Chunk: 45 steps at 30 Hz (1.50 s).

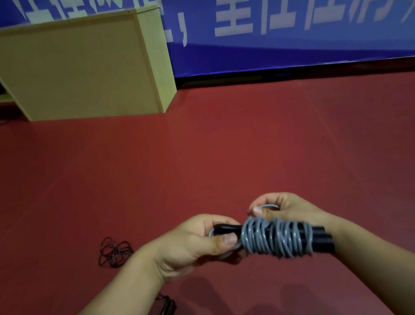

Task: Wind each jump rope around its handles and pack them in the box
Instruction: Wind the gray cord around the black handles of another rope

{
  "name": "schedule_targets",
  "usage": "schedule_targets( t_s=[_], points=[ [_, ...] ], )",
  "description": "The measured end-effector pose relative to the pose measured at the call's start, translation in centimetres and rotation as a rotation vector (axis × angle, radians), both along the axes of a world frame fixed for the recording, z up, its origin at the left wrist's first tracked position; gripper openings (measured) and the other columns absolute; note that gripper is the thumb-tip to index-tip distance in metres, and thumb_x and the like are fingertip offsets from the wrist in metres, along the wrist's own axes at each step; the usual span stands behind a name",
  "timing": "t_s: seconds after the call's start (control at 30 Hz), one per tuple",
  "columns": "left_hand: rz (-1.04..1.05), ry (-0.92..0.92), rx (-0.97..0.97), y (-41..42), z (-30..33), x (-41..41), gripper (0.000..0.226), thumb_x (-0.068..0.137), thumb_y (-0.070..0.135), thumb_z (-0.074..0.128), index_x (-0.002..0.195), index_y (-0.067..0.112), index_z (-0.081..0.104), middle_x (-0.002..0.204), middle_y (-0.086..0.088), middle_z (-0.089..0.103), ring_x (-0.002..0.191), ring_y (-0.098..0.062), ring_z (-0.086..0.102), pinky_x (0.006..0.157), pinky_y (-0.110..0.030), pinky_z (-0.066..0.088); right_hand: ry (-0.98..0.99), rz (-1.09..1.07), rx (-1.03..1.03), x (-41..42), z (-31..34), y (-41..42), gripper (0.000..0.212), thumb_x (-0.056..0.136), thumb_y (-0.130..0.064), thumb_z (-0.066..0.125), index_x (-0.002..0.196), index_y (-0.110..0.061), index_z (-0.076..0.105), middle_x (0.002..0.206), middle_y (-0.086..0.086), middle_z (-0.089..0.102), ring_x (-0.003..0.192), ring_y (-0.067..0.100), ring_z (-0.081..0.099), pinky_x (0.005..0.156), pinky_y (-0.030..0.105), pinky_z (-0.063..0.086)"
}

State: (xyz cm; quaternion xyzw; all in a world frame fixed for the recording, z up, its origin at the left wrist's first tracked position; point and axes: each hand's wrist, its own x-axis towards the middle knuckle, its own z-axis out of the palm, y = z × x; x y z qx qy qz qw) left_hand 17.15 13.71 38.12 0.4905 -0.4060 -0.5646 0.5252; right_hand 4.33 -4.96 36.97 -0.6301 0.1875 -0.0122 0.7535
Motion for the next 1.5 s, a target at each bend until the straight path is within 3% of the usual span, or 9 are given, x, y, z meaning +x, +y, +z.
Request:
schedule_targets(
  t_s=[0.13, 0.27, 0.33, 0.53, 0.67, 0.9, 1.17, 1.3, 1.5],
  points=[
    [0.221, 0.251, -0.030, -0.5, -0.6, -0.1, 0.055, 0.062, 0.036, 0.091, 0.103, 0.005, 0.072, 0.083, -0.006, 0.069, 0.074, -0.013, 0.066, 0.076, -0.031, 0.057, -0.052, -0.099, -0.446, 0.3, -0.4, 0.9, 0.023, 0.086, 0.010, 0.062, 0.078, -0.012, 0.062, 0.066, -0.002, 0.061, 0.060, 0.011, 0.057, 0.056, 0.020, 0.051],
    [0.467, 0.399, -0.034, -1.2, -0.1, -0.6, 0.025, 0.075, 0.027, 0.074, 0.088, 0.007, 0.075, 0.079, -0.004, 0.069, 0.066, -0.011, 0.064, 0.067, -0.030, 0.056, -0.098, -0.123, -0.516, 1.3, -0.9, 2.3, 0.022, 0.098, -0.014, 0.054, 0.076, -0.013, 0.059, 0.052, -0.004, 0.054, 0.050, 0.011, 0.050, 0.053, 0.029, 0.048],
    [0.587, 0.423, 0.002, -1.6, 0.2, -0.8, 0.020, 0.077, 0.023, 0.063, 0.086, 0.006, 0.069, 0.077, -0.003, 0.067, 0.062, -0.010, 0.062, 0.064, -0.030, 0.055, -0.107, -0.092, -0.628, 1.5, -1.1, 2.7, 0.021, 0.098, -0.020, 0.055, 0.078, -0.019, 0.059, 0.055, -0.005, 0.057, 0.050, 0.008, 0.052, 0.055, 0.027, 0.048],
    [0.778, 0.342, 0.155, -2.1, -0.1, -0.3, 0.034, 0.080, 0.041, 0.063, 0.096, 0.011, 0.063, 0.063, 0.003, 0.057, 0.055, -0.010, 0.054, 0.058, -0.027, 0.051, -0.121, 0.008, -1.030, 1.5, -1.3, 3.6, 0.014, 0.096, -0.032, 0.057, 0.101, -0.023, 0.065, 0.072, -0.010, 0.062, 0.068, 0.007, 0.057, 0.069, 0.028, 0.045],
    [0.837, 0.213, 0.221, -2.2, -0.7, 0.0, 0.031, 0.092, 0.041, 0.059, 0.094, 0.011, 0.064, 0.058, 0.004, 0.052, 0.053, -0.011, 0.050, 0.055, -0.028, 0.048, -0.097, 0.021, -1.116, 1.3, -0.9, 3.7, 0.021, 0.094, -0.041, 0.057, 0.103, -0.024, 0.067, 0.082, -0.002, 0.071, 0.082, 0.017, 0.065, 0.071, 0.030, 0.046],
    [0.814, -0.162, 0.259, -2.1, -2.0, 0.7, 0.028, 0.095, 0.041, 0.057, 0.085, 0.014, 0.060, 0.063, -0.001, 0.051, 0.054, -0.012, 0.052, 0.057, -0.028, 0.049, 0.014, -0.052, -1.243, 1.3, -0.5, 3.2, 0.046, 0.086, -0.061, 0.055, 0.072, -0.018, 0.051, 0.068, -0.001, 0.067, 0.071, 0.023, 0.062, 0.064, 0.040, 0.048],
    [0.808, -0.351, 0.239, -2.1, -2.5, 0.5, 0.013, 0.096, 0.022, 0.061, 0.088, 0.011, 0.057, 0.068, -0.002, 0.056, 0.056, -0.010, 0.056, 0.052, -0.024, 0.050, -0.091, 0.001, -1.284, 0.9, 0.2, 3.5, 0.020, 0.094, -0.043, 0.052, 0.096, -0.023, 0.058, 0.086, -0.001, 0.067, 0.085, 0.029, 0.062, 0.067, 0.040, 0.045],
    [0.802, -0.480, 0.263, -1.9, -2.6, 0.6, 0.012, 0.092, 0.020, 0.067, 0.088, 0.011, 0.059, 0.065, -0.003, 0.060, 0.055, -0.011, 0.059, 0.058, -0.031, 0.053, -0.102, 0.038, -1.333, 0.6, 0.4, 3.5, 0.022, 0.095, -0.043, 0.049, 0.091, -0.022, 0.056, 0.085, -0.002, 0.065, 0.084, 0.029, 0.060, 0.067, 0.040, 0.043],
    [0.603, -1.053, 0.241, -1.3, -1.7, 0.9, 0.017, 0.086, 0.026, 0.070, 0.083, 0.023, 0.054, 0.073, 0.007, 0.059, 0.066, -0.011, 0.051, 0.062, -0.028, 0.040, -0.239, 0.168, -1.588, 0.6, 0.1, 2.9, 0.031, 0.095, -0.046, 0.041, 0.089, -0.024, 0.061, 0.079, -0.002, 0.064, 0.075, 0.026, 0.061, 0.061, 0.036, 0.044]
  ],
)
